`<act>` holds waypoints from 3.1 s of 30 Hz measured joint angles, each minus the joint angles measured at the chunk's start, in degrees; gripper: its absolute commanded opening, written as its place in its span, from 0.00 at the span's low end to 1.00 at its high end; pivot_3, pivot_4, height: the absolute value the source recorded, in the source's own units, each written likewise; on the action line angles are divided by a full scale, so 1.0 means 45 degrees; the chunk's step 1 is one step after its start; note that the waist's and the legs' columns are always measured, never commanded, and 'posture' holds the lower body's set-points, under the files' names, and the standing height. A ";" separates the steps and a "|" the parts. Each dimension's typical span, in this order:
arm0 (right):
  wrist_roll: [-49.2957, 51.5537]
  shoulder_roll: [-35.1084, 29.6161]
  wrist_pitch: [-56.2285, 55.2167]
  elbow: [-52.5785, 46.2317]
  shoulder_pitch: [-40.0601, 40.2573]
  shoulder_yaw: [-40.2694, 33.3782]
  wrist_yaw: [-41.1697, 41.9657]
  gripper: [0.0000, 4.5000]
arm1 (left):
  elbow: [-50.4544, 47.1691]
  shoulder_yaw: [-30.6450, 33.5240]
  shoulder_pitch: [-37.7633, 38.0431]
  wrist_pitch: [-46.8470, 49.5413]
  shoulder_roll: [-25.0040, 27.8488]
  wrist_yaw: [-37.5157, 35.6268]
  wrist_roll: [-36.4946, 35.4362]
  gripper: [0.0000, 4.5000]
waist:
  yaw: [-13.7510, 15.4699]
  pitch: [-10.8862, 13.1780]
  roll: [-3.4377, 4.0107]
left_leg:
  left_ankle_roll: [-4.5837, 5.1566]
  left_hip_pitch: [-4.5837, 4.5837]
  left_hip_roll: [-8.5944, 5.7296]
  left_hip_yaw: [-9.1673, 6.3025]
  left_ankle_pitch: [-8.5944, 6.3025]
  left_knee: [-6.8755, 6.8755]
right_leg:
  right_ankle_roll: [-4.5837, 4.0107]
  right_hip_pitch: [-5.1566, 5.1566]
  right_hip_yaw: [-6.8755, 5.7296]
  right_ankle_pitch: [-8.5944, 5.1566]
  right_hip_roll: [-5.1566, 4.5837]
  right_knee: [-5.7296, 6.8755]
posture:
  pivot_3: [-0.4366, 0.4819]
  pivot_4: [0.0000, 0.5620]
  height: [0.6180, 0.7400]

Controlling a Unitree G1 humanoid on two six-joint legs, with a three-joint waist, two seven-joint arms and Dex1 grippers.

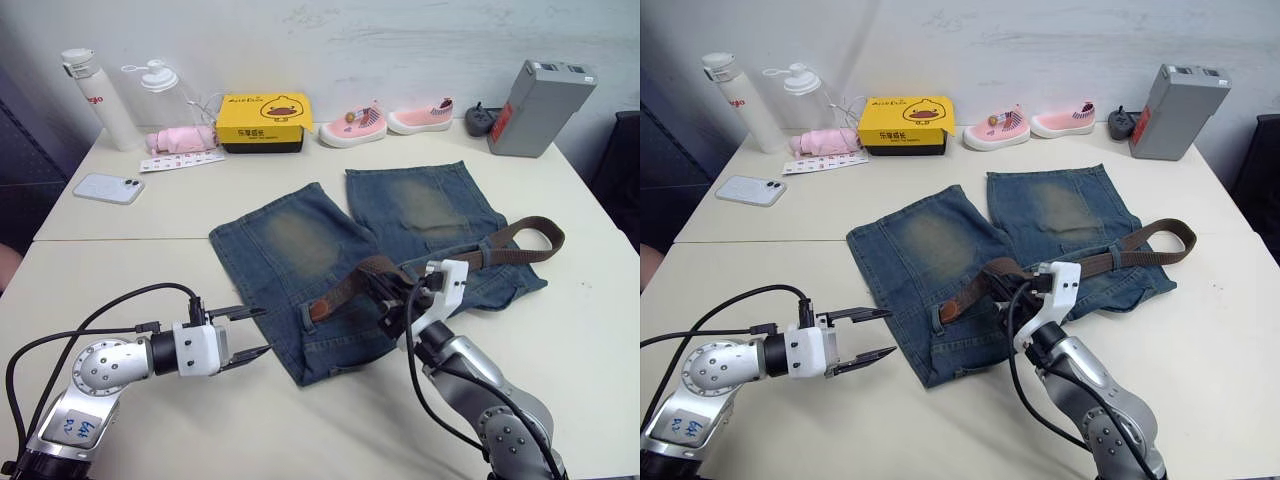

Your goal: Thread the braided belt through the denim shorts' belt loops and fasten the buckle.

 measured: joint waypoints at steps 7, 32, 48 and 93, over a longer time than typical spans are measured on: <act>-0.0707 0.0198 0.0182 0.0047 0.0085 0.0417 0.0172 0.00 | 0.0002 0.0000 0.0000 0.0000 -0.0001 0.0012 -0.0001 0.64 | 0.0003 -0.0001 -0.0002 | -0.0003 0.0004 0.0001 -0.0003 0.0002 -0.0002 | 0.0000 0.0002 -0.0001 0.0000 0.0001 0.0000 | 0.48 0.27 0.53; -0.1629 0.0932 0.2573 0.2137 -0.0678 0.1266 0.0860 0.00 | 0.4265 -0.1894 -0.2905 -0.6989 -0.0549 0.1896 0.5397 0.52 | -0.0014 -0.0027 -0.0044 | -0.0005 0.0028 -0.0003 0.0001 -0.0001 -0.0023 | 0.0001 0.0005 -0.0015 0.0001 -0.0003 0.0014 | 0.48 0.27 0.53; -0.1563 0.1109 0.3161 0.1844 -0.0449 0.0508 0.0940 0.43 | 0.4948 -0.2236 -0.3148 -0.7706 -0.0394 0.2890 0.6137 0.00 | 0.0004 -0.0027 -0.0045 | -0.0004 0.0025 -0.0009 -0.0005 -0.0002 -0.0022 | 0.0001 0.0006 -0.0013 0.0001 -0.0011 0.0013 | 0.48 0.27 0.53; -0.5442 -0.1614 0.4603 0.0794 -0.0711 0.0499 0.2559 0.00 | 1.4536 -0.3624 -0.2639 -1.5941 0.6980 0.4790 0.3463 0.98 | -0.0065 -0.0053 -0.0269 | -0.0045 0.0189 0.0147 0.0319 -0.0071 -0.0131 | -0.0009 -0.0197 -0.0127 -0.0006 -0.0038 0.0200 | 0.48 0.27 0.53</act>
